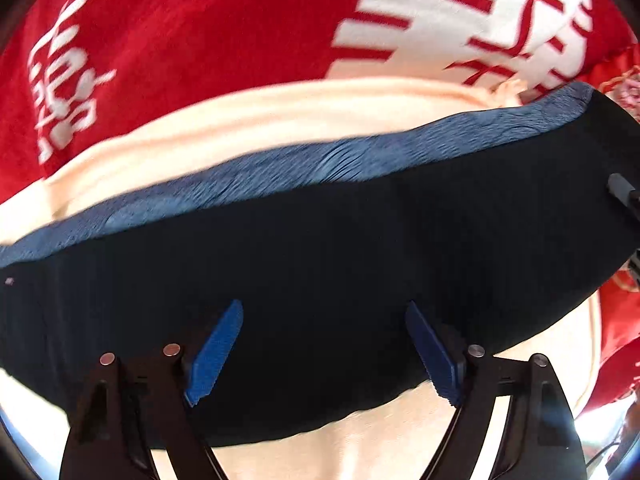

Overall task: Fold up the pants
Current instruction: 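Grasp the folded end with the right gripper and lift it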

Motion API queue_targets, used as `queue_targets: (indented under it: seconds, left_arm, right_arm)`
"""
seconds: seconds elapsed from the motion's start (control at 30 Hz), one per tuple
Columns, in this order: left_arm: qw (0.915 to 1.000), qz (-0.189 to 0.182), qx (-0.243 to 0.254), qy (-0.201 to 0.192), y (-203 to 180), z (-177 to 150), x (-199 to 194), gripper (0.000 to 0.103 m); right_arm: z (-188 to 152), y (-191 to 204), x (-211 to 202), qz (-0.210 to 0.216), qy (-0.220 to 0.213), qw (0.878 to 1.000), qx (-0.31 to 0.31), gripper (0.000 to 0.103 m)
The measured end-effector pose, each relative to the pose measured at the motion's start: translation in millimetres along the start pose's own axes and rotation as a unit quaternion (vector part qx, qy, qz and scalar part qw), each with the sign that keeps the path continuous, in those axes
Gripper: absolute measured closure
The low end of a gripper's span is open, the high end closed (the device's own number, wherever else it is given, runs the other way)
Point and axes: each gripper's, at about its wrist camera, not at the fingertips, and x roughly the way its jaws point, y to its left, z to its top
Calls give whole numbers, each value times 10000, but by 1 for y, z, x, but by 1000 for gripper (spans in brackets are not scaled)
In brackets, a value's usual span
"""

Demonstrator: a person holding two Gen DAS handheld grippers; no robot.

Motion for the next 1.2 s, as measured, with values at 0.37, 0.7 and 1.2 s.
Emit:
queue_targets:
  seconds: [0.37, 0.7, 1.2]
  left_arm:
    - [9990, 84, 401, -187, -15, -4, 29, 16]
    - [9982, -533, 44, -269, 53, -10, -7, 15]
    - [9917, 826, -969, -178, 298, -61, -52, 15]
  right_arm:
    - [-19, 65, 3, -127, 106, 9949, -992, 87]
    - [-72, 157, 24, -597, 288, 9694, -2363, 87]
    - [-292, 244, 196, -2984, 1284, 7727, -5454, 51]
